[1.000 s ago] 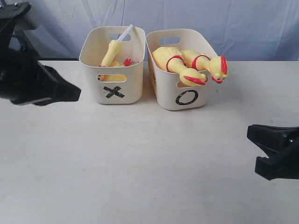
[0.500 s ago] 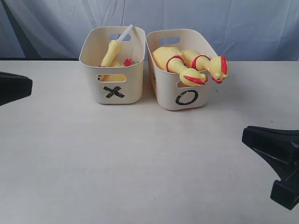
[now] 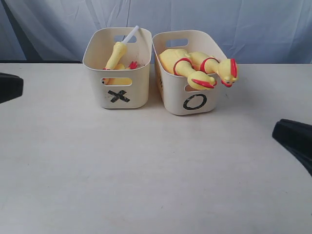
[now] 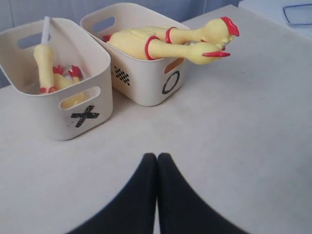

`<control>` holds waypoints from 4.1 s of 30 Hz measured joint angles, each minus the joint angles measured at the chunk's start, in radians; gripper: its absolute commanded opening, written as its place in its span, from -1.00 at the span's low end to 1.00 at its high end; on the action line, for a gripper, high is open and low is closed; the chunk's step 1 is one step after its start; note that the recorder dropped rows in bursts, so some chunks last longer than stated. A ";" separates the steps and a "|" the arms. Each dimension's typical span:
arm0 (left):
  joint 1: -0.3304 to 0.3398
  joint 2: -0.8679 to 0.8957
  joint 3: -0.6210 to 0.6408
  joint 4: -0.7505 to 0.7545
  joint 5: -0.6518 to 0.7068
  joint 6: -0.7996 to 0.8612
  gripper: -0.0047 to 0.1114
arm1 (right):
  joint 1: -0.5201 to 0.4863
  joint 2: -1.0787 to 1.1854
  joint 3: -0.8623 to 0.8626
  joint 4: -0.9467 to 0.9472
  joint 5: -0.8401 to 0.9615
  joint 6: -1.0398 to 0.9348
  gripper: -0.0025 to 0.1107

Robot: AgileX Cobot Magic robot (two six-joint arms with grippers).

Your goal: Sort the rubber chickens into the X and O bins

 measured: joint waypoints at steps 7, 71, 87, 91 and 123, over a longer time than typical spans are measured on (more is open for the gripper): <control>0.131 -0.142 0.000 0.002 0.000 0.001 -0.92 | -0.173 -0.134 0.000 -0.002 0.004 0.000 -0.96; 0.308 -0.675 0.000 0.006 0.016 0.004 -0.92 | -0.286 -0.390 0.000 -0.674 0.011 -0.004 -0.96; 0.308 -0.675 0.118 0.081 -0.238 0.004 -0.92 | -0.288 -0.390 0.002 -1.234 0.006 -0.004 -0.96; 0.308 -0.673 0.190 0.095 -0.491 0.004 -0.92 | -0.288 -0.390 0.029 -1.243 -0.020 -0.004 -0.96; 0.308 -0.677 0.761 0.320 -0.701 0.004 -0.92 | -0.288 -0.390 0.121 -1.267 -0.094 -0.008 -0.96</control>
